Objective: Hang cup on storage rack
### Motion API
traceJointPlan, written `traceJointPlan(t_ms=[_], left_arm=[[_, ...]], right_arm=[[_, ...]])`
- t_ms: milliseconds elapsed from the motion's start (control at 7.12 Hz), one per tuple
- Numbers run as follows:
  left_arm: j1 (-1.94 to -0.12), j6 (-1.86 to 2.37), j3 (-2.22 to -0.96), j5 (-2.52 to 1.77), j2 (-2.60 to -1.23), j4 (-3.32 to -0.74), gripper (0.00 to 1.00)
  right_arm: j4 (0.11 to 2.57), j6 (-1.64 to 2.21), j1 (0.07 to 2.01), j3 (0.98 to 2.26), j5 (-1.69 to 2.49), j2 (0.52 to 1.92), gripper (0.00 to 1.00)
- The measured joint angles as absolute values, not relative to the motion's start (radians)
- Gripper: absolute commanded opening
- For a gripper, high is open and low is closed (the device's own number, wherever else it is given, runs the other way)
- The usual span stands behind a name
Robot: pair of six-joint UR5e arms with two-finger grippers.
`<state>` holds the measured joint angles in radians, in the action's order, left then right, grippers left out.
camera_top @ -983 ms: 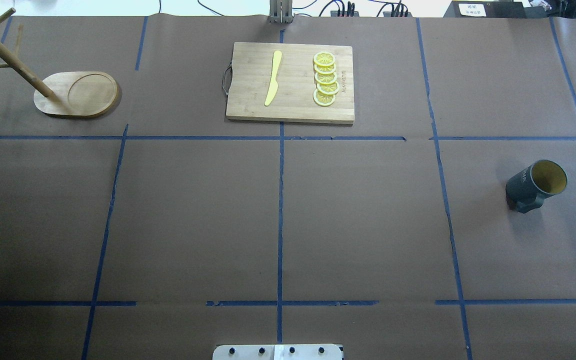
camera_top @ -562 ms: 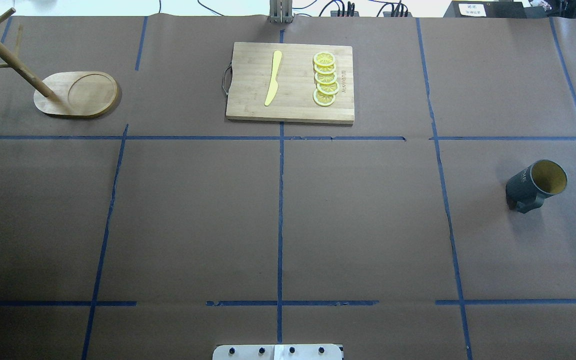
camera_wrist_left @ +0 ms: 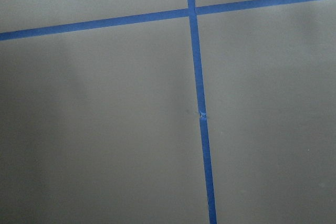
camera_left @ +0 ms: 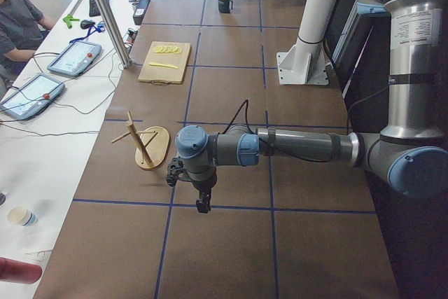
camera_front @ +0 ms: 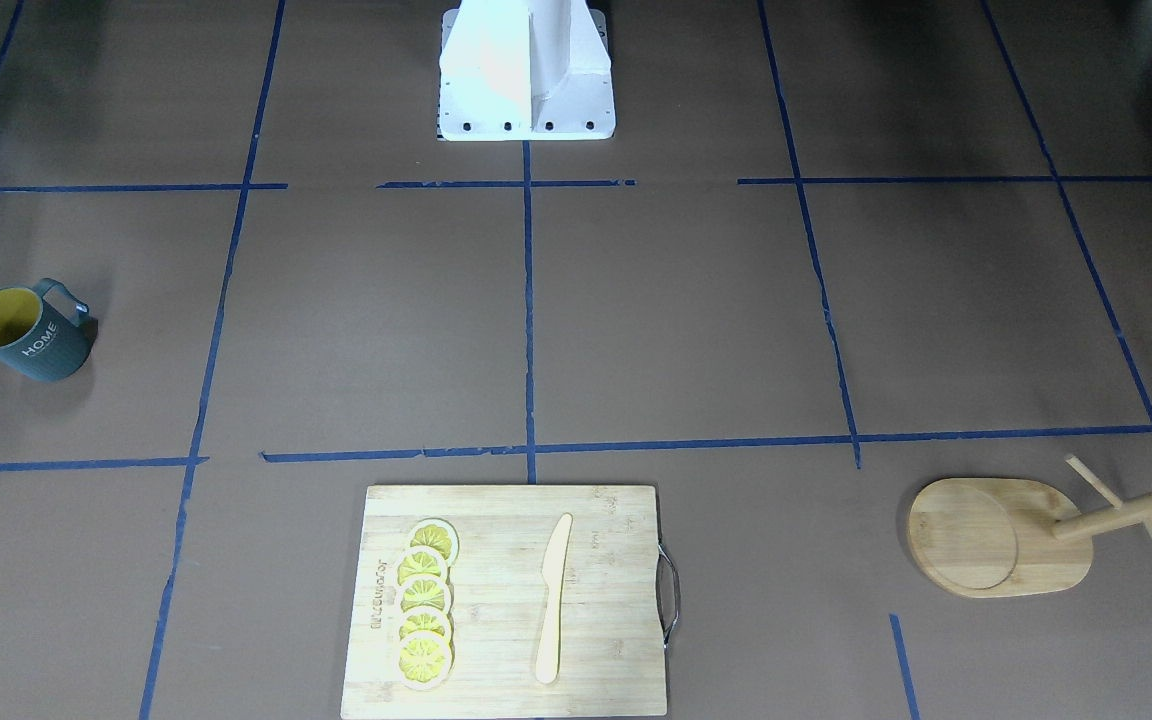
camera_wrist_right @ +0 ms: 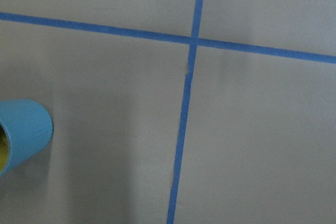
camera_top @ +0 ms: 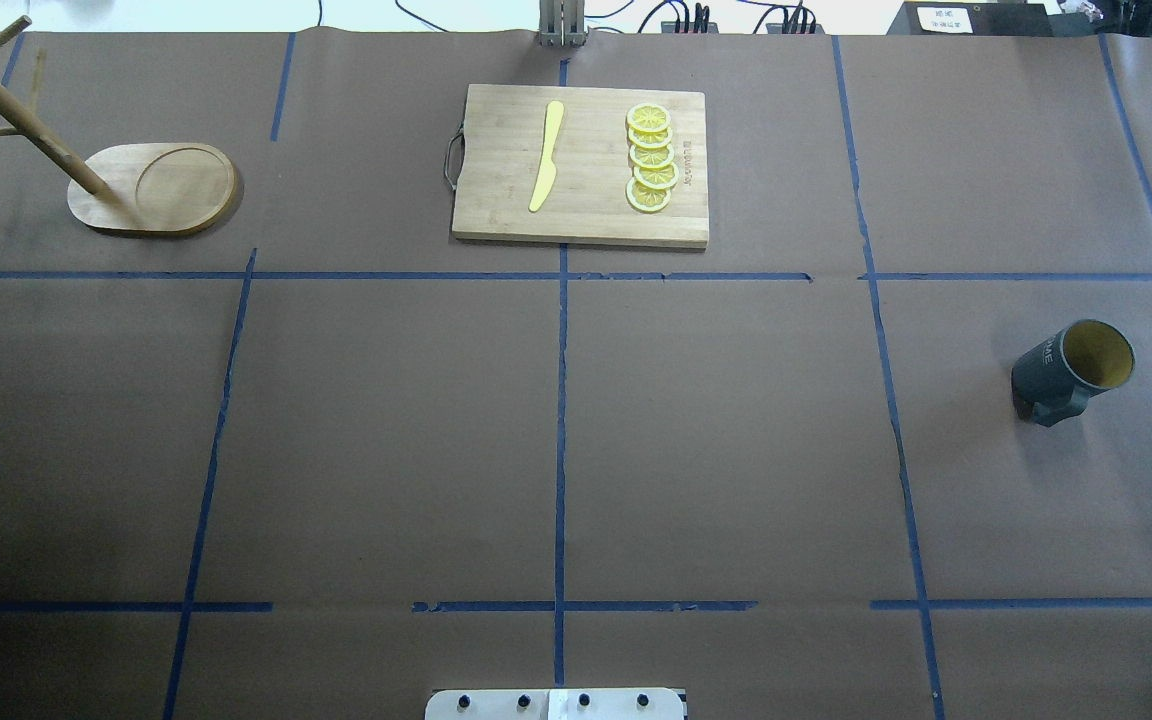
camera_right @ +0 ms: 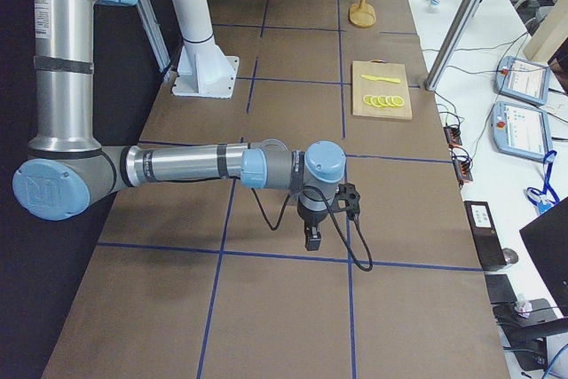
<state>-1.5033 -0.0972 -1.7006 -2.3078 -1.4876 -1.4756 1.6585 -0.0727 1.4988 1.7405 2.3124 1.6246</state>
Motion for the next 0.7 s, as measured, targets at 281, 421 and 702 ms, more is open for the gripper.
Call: traceJointPlan(t_ms=[281,421,702], left_arm=[[-1.503,-0.097,-1.703,-2.308,-1.488,-1.475,1.0],[-1.503,-0.097,-1.703,-2.309,-1.488,-1.475,1.0],[-1.503,-0.097,-1.702,-2.308,-1.488,-1.476,1.0]], right_arm=[[1.457,-0.054,1.471,1.721,2.322,1.631,1.0],[1.384,-0.043,1.443,1.724,2.34,1.633,1.0],[1.344,-0.035,1.342,1.747,2.354,1.609,1.0]])
